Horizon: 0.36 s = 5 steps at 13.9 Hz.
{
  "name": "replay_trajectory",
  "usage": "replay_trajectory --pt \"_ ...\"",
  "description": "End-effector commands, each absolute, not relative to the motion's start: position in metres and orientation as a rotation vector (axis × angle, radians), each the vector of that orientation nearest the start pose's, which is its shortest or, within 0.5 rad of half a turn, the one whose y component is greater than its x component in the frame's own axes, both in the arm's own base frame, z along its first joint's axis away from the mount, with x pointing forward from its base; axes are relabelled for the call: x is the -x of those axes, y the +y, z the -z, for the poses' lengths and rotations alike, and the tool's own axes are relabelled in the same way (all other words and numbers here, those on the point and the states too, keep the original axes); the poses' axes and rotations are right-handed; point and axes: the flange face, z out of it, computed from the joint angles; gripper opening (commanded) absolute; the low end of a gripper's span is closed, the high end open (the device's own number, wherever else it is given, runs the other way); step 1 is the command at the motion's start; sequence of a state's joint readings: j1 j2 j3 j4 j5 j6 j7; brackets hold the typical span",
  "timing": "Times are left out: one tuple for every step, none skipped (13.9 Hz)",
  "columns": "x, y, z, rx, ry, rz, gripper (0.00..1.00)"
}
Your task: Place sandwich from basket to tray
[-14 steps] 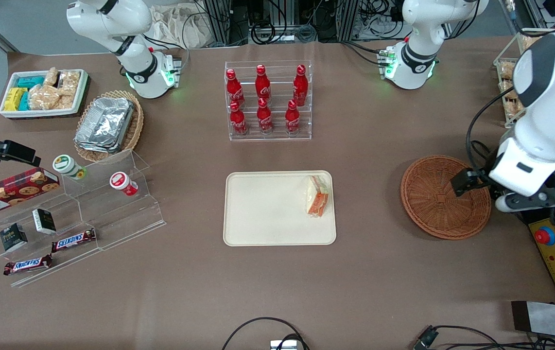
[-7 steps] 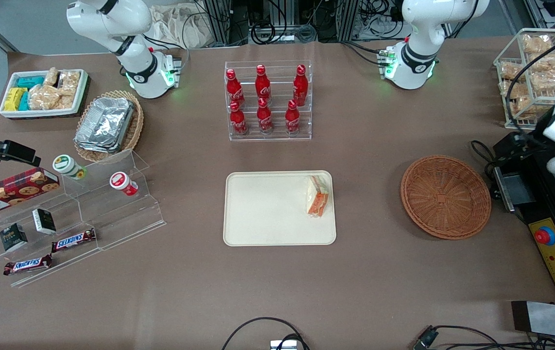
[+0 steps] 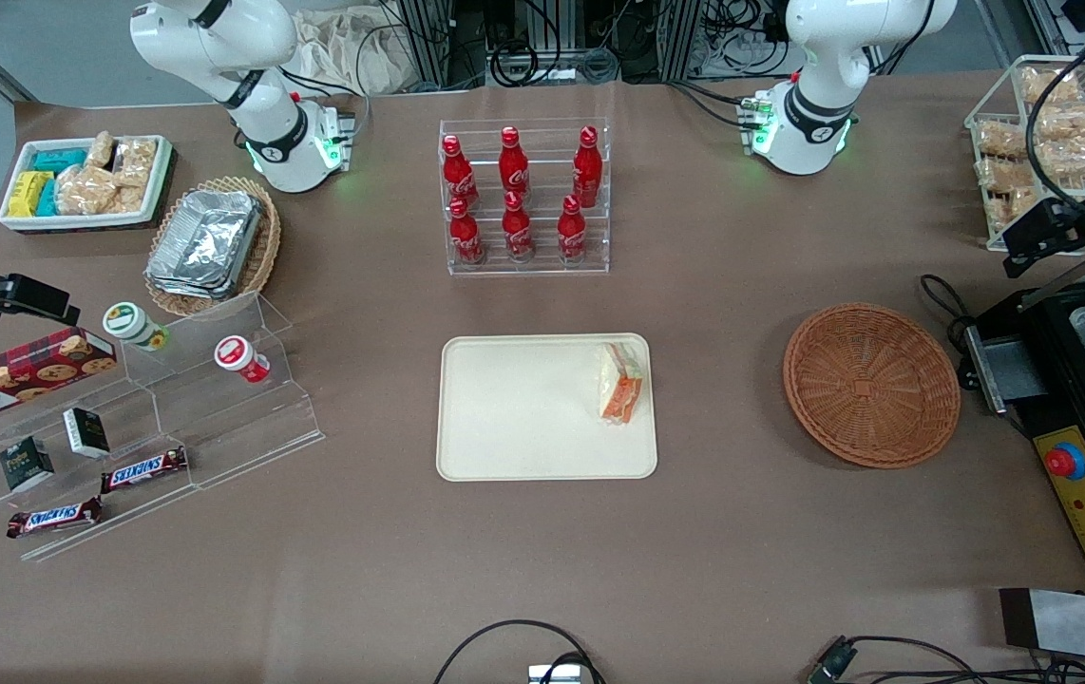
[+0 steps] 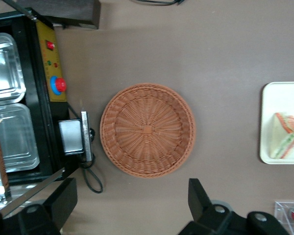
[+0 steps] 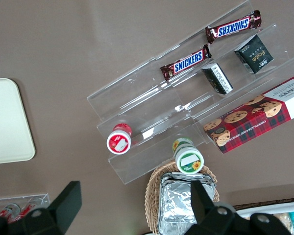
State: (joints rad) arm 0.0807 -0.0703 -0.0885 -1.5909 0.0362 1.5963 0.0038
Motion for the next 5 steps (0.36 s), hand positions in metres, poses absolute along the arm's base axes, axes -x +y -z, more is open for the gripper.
replay_trajectory --pt "-0.5278 -0.0063 -0.6564 3.120 0.055 0.110 1.00" --pt "-0.5287 -0.0095 -0.6548 3.120 0.062 0.105 1.00" --pt "-0.5292 -0.0095 -0.6540 3.121 0.062 0.103 1.00" --pt "-0.5302 -0.0096 -0.6524 3.122 0.064 0.098 1.00" --pt "-0.5312 -0.0096 -0.6508 3.123 0.062 0.093 1.00"
